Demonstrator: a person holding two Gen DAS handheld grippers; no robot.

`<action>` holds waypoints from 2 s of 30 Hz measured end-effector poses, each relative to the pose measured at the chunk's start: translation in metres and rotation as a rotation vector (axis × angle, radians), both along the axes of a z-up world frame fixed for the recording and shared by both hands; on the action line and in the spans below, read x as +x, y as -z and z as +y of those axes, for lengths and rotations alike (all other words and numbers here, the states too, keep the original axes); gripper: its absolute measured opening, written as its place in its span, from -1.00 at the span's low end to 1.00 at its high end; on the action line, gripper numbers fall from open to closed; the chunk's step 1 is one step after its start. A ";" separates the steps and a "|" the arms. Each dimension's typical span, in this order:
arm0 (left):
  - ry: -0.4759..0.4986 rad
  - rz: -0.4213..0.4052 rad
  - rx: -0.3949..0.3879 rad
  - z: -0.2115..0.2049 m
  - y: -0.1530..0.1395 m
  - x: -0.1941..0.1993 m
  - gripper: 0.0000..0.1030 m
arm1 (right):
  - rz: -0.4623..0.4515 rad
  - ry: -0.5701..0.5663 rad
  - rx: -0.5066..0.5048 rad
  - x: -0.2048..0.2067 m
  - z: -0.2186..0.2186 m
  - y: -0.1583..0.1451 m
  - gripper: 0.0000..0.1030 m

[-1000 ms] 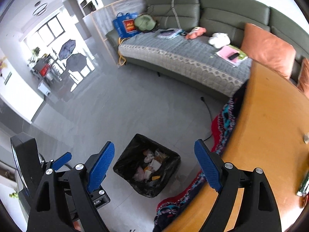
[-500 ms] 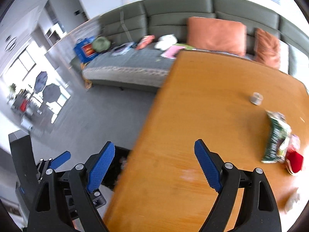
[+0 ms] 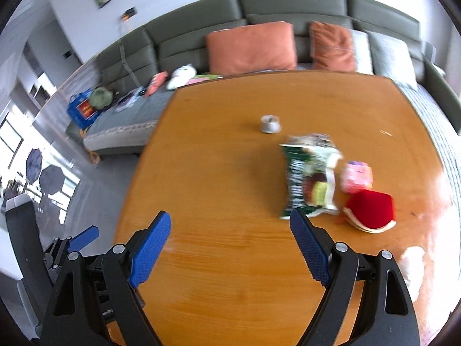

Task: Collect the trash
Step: 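Move both open tools back over the table toward the remaining trash, then grasp the green snack packet with the left tool while the right tool grasps a clear plastic bag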

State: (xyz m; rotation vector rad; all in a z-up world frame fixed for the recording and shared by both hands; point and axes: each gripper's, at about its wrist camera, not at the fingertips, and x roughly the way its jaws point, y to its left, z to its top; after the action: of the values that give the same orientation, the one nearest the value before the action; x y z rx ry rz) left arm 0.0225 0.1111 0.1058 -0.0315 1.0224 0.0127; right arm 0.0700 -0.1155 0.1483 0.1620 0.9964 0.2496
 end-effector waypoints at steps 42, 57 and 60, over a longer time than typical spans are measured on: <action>0.196 0.170 -0.012 -0.180 0.049 0.107 0.88 | 0.117 0.421 0.019 0.041 -0.240 0.077 -0.07; 0.235 0.183 0.002 -0.212 0.090 0.147 0.41 | 0.152 0.402 0.030 0.060 -0.230 0.083 -0.06; 0.256 0.170 -0.022 -0.209 0.087 0.146 0.23 | 0.143 0.400 0.021 0.059 -0.226 0.079 -0.06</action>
State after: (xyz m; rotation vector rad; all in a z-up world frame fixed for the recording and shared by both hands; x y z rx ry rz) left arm 0.1690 -0.0980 0.0191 0.0814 1.1907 -0.2327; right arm 0.1288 -0.3414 0.0697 0.3966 1.0802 -0.1188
